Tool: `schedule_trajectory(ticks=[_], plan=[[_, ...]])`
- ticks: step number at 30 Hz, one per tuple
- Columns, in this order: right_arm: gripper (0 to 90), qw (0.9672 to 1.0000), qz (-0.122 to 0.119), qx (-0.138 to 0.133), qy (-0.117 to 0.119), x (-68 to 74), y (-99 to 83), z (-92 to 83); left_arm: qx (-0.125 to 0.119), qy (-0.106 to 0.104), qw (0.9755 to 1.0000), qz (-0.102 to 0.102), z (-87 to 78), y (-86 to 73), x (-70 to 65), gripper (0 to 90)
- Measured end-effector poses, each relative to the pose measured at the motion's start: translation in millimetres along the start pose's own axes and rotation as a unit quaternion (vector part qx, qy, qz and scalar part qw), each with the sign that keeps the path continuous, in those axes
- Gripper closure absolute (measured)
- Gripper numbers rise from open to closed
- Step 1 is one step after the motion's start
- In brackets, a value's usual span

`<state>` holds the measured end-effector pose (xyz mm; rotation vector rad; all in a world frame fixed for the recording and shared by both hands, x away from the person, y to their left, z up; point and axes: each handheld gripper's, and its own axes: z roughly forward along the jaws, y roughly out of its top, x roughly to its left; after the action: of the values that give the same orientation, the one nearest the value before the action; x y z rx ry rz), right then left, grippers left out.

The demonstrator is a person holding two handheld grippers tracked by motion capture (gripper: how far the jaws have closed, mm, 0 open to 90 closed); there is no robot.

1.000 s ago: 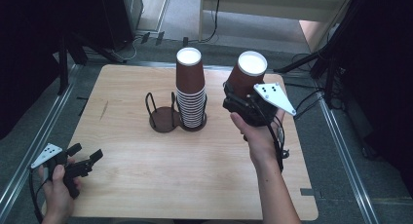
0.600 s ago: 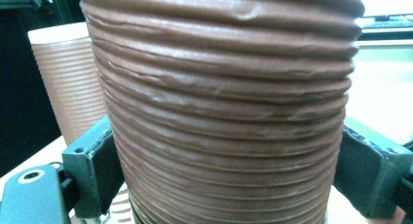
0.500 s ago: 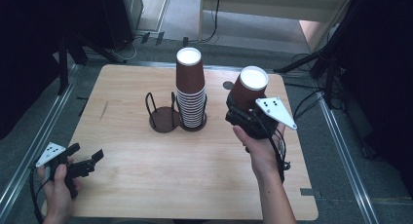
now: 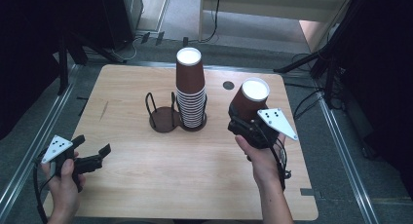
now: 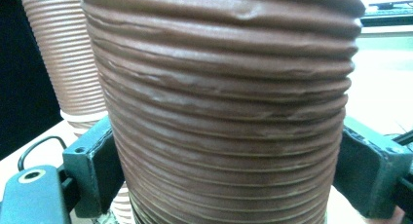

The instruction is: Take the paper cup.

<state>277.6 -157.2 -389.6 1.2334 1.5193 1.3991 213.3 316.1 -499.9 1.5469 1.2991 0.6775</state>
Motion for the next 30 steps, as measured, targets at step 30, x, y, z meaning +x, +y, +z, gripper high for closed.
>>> schedule_trajectory(ticks=[30], plan=[[11.8,0.9992,-0.032,0.014,0.019,6.0,-46.6,-4.5,-0.039,-0.068,0.9969,0.006,28.4,60.0,-25.9,0.0]])
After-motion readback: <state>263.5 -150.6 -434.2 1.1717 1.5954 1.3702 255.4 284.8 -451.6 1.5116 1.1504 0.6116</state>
